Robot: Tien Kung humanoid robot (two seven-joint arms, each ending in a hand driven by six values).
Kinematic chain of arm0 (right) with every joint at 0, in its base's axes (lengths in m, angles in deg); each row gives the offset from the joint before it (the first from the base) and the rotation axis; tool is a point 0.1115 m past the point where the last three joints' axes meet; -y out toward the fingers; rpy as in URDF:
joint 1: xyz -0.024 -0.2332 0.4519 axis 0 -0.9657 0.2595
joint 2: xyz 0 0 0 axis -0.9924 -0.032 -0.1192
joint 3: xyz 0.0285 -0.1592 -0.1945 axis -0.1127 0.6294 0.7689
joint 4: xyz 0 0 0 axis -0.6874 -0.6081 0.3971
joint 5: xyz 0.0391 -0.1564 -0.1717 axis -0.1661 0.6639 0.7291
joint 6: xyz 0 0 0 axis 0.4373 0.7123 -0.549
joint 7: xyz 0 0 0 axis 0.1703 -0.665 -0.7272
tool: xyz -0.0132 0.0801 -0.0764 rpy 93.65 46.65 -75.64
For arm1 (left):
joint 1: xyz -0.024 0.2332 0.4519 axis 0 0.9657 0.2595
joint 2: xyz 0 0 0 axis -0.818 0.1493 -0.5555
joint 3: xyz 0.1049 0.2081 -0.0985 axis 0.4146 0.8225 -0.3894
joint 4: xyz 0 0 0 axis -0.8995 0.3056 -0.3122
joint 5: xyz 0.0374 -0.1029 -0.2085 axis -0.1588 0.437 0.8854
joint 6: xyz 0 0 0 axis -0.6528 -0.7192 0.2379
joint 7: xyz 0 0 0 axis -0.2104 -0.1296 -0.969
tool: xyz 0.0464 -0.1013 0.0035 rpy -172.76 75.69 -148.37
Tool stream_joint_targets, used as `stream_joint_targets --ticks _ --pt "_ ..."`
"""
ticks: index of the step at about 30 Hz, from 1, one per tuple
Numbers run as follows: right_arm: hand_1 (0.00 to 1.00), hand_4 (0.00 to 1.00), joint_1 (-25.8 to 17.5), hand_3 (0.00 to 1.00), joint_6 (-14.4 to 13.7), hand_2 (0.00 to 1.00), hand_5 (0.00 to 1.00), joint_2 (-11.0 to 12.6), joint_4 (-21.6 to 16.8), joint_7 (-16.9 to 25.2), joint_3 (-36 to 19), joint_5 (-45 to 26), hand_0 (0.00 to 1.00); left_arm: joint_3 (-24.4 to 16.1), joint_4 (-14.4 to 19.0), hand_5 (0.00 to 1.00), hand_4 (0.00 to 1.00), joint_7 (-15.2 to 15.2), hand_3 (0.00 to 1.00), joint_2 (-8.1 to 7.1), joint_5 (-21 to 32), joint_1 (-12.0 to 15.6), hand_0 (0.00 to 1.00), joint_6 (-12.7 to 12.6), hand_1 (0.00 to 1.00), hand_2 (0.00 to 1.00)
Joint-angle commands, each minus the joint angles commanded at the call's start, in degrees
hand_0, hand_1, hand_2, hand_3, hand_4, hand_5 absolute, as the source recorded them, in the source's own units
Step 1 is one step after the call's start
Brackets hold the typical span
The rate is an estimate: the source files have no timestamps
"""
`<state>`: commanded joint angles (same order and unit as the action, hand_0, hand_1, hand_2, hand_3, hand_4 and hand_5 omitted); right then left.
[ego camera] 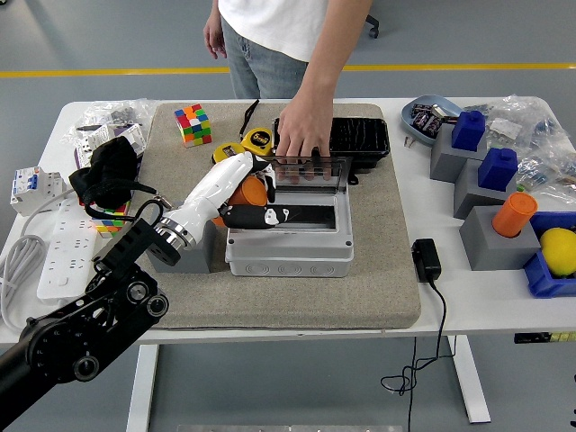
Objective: Fetch the battery,place it into the box,close the lid of the box
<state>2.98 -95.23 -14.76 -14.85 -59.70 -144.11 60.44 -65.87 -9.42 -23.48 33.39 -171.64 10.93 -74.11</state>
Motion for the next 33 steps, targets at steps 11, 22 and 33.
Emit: stream_joint_targets --ticks 11,22,33 --pt "0.812 0.998 0.31 0.814 -0.07 0.775 0.998 0.27 0.05 -0.05 1.01 -0.42 0.837 1.78 -2.81 0.346 0.809 -0.10 0.002 2.54 -0.28 -1.97 0.019 -0.32 0.002 0.019" --pt "0.813 0.998 1.10 0.814 -0.07 0.775 0.998 0.61 0.06 -0.06 2.08 -0.94 0.837 2.30 -4.05 0.349 0.808 -0.13 0.002 4.54 -0.34 -3.79 0.019 -0.57 0.002 0.019" --pt "0.814 0.998 1.40 0.814 -0.07 0.774 0.998 0.62 0.07 -0.07 1.84 -0.86 0.836 4.29 -7.05 0.358 0.806 -1.93 0.002 4.88 4.15 -5.03 0.020 -1.12 0.002 0.021"
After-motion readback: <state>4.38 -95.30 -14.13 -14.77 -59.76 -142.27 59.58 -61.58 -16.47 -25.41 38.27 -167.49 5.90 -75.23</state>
